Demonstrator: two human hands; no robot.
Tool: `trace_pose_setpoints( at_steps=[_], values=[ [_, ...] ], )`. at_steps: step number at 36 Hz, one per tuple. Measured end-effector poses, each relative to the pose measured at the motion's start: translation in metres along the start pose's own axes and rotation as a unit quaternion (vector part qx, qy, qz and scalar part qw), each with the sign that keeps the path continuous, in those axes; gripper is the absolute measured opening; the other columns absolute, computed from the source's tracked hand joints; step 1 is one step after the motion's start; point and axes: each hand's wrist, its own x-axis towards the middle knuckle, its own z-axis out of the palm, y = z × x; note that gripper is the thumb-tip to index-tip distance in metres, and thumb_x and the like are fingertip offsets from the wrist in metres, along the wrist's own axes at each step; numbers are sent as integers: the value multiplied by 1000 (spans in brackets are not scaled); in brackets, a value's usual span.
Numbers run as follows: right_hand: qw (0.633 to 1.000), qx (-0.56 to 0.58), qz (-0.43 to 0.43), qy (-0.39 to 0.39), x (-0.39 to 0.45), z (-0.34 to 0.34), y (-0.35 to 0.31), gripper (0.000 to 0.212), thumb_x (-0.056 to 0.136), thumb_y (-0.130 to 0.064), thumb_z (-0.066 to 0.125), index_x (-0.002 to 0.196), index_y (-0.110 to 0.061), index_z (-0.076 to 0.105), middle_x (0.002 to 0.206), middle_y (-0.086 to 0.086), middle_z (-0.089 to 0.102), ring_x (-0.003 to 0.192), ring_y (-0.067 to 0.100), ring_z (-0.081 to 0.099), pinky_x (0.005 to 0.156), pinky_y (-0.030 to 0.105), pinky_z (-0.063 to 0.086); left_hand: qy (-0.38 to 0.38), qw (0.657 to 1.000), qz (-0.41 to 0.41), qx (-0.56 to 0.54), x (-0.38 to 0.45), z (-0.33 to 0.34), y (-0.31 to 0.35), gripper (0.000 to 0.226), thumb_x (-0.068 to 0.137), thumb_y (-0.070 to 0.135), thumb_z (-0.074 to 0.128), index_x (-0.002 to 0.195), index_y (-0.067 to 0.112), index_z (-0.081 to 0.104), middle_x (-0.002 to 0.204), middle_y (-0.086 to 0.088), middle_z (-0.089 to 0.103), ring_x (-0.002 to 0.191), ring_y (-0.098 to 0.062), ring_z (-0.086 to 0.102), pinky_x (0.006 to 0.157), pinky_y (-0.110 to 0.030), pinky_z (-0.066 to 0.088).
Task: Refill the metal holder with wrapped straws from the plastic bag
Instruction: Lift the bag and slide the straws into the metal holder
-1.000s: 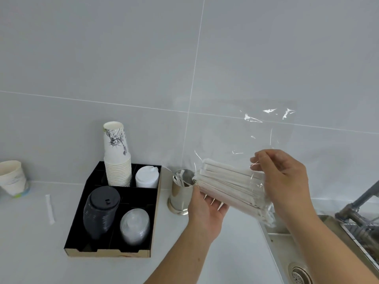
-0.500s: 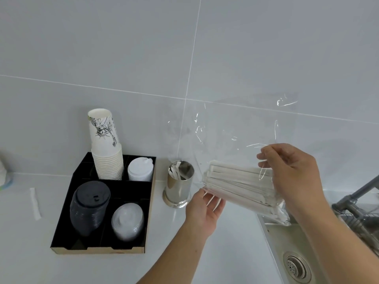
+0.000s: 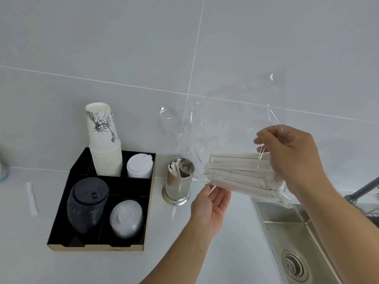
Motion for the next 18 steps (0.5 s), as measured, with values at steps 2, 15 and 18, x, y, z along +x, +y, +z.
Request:
trace_pose_setpoints(
  at_steps=[2,15,18],
  values=[
    [1000,0,0,-6,4,3,-2,17,86,-25,64,71,-27,71,73,-15,74,63,4,70,61,24,45,-8,1000,1,-2,0,1,1,24,99,15,54,115,0,64,101,-17,76,88,-26,75,61,-34,61],
    [1000,-2,0,-26,14,13,-8,14,86,-23,64,74,-22,72,73,-13,74,57,1,66,61,22,45,9,1000,14,17,2,4,8,19,96,9,57,107,-2,67,93,-13,78,82,-22,76,58,-31,60],
    [1000,-4,4,-28,14,12,-8,14,86,-23,64,75,-22,72,73,-13,74,57,1,66,61,22,46,9,1000,12,24,1,4,8,20,96,11,56,107,-2,68,94,-13,78,83,-22,76,58,-31,60]
  ],
)
